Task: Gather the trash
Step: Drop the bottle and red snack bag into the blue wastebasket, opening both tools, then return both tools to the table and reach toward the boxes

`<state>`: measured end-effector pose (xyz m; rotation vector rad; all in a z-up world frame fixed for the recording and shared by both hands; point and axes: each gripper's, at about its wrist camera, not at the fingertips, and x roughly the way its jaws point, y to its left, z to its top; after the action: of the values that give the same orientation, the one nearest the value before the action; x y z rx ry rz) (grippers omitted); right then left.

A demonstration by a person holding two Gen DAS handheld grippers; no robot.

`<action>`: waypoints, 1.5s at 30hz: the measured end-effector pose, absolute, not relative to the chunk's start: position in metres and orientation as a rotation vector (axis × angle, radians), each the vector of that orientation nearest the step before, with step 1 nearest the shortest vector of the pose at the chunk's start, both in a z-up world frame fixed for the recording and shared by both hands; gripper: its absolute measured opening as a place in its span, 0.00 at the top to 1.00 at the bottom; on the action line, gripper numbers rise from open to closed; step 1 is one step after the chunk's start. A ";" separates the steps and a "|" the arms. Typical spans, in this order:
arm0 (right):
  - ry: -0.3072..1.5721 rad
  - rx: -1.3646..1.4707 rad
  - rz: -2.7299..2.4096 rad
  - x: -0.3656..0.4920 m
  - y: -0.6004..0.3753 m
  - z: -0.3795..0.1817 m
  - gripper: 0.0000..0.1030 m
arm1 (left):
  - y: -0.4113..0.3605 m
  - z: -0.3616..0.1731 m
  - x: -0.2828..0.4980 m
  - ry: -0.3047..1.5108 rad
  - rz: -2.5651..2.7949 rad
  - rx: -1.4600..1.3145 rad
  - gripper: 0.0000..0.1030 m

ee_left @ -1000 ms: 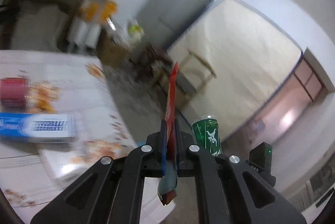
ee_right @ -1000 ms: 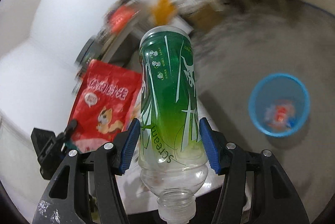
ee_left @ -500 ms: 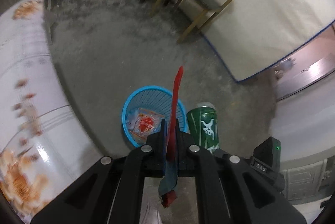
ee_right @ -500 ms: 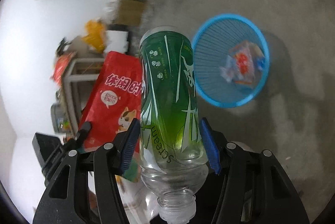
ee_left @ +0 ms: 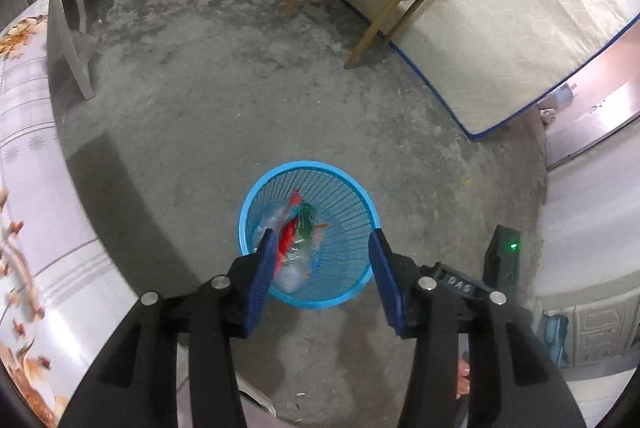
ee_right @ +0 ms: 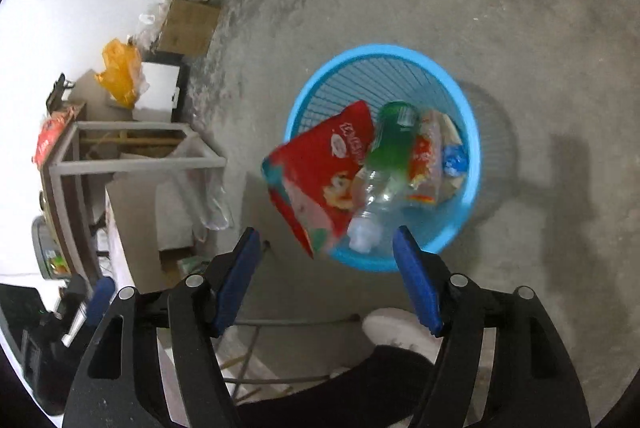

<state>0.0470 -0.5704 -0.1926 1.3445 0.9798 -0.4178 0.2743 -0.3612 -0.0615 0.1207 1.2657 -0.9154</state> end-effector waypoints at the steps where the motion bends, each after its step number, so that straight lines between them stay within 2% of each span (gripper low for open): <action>1: 0.979 1.340 -0.417 0.044 -0.569 -0.191 0.35 | -0.356 -0.056 0.272 1.261 -0.921 0.116 0.56; 7: 0.956 1.304 -0.414 0.029 -0.556 -0.170 0.35 | -0.311 -0.013 0.253 1.195 -0.983 0.086 0.53; 11: 0.925 1.250 -0.390 0.031 -0.543 -0.145 0.29 | -0.263 0.015 0.237 1.132 -0.997 0.043 0.45; 19: 0.890 1.057 -0.206 0.061 -0.493 -0.075 0.27 | -0.109 0.053 0.208 0.929 -0.896 -0.079 0.39; 26: 0.898 0.806 0.131 0.137 -0.394 -0.016 0.25 | 0.015 0.040 0.200 0.862 -0.695 -0.243 0.37; 31: 0.907 0.563 0.398 0.207 -0.298 0.014 0.20 | 0.086 0.012 0.201 0.903 -0.517 -0.389 0.37; 36: 0.958 0.500 0.461 0.275 -0.241 0.005 0.20 | 0.121 0.003 0.196 0.894 -0.458 -0.476 0.37; 38: 1.021 0.593 0.464 0.303 -0.234 -0.013 0.23 | 0.132 -0.001 0.196 0.891 -0.448 -0.507 0.37; 40: 1.078 0.701 0.485 0.321 -0.231 -0.029 0.38 | 0.138 -0.005 0.195 0.892 -0.438 -0.529 0.37; 45: 1.138 0.732 0.604 0.319 -0.203 -0.026 0.58 | 0.164 -0.012 0.196 0.904 -0.411 -0.584 0.37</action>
<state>0.3191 -0.2032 -0.0257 0.7319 1.1376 0.6035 0.1956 0.1639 -0.0124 -0.5840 0.9038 -0.4113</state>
